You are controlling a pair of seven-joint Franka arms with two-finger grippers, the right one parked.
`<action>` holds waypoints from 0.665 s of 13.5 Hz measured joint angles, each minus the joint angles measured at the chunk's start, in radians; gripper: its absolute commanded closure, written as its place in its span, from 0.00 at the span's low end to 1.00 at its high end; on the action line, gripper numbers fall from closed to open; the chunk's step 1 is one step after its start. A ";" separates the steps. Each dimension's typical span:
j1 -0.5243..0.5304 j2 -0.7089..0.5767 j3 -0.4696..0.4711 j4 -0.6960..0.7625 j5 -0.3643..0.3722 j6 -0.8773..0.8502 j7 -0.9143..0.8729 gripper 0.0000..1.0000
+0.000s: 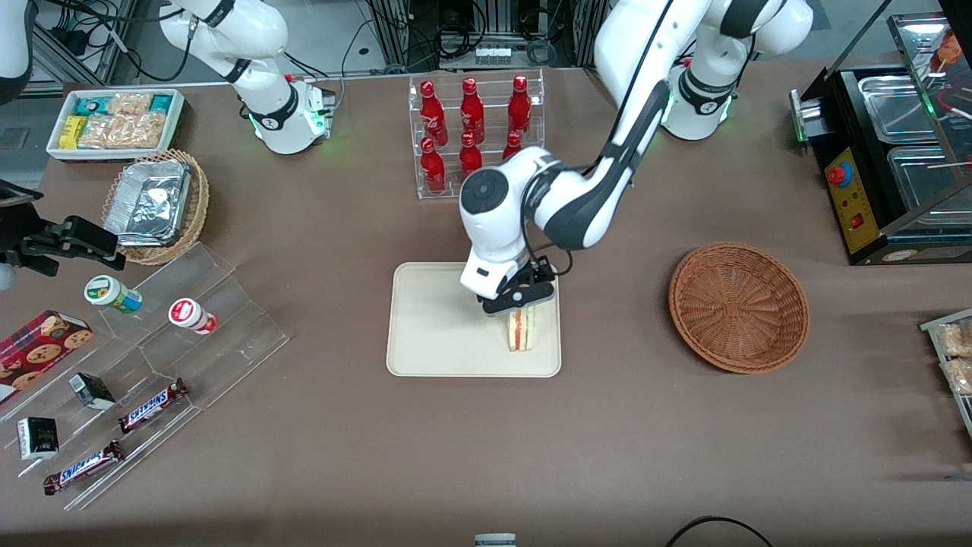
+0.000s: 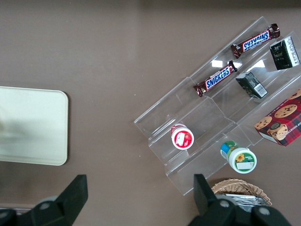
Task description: Place sandwich from basket to tray
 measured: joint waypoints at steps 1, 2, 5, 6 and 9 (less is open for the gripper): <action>0.002 -0.035 0.003 0.003 0.000 -0.035 -0.019 0.00; 0.007 -0.076 0.006 0.005 0.000 -0.077 -0.029 0.00; 0.045 -0.207 0.012 0.006 0.000 -0.200 -0.017 0.00; 0.059 -0.249 0.012 0.006 0.000 -0.245 0.004 0.00; 0.111 -0.371 0.012 -0.004 -0.001 -0.385 0.124 0.00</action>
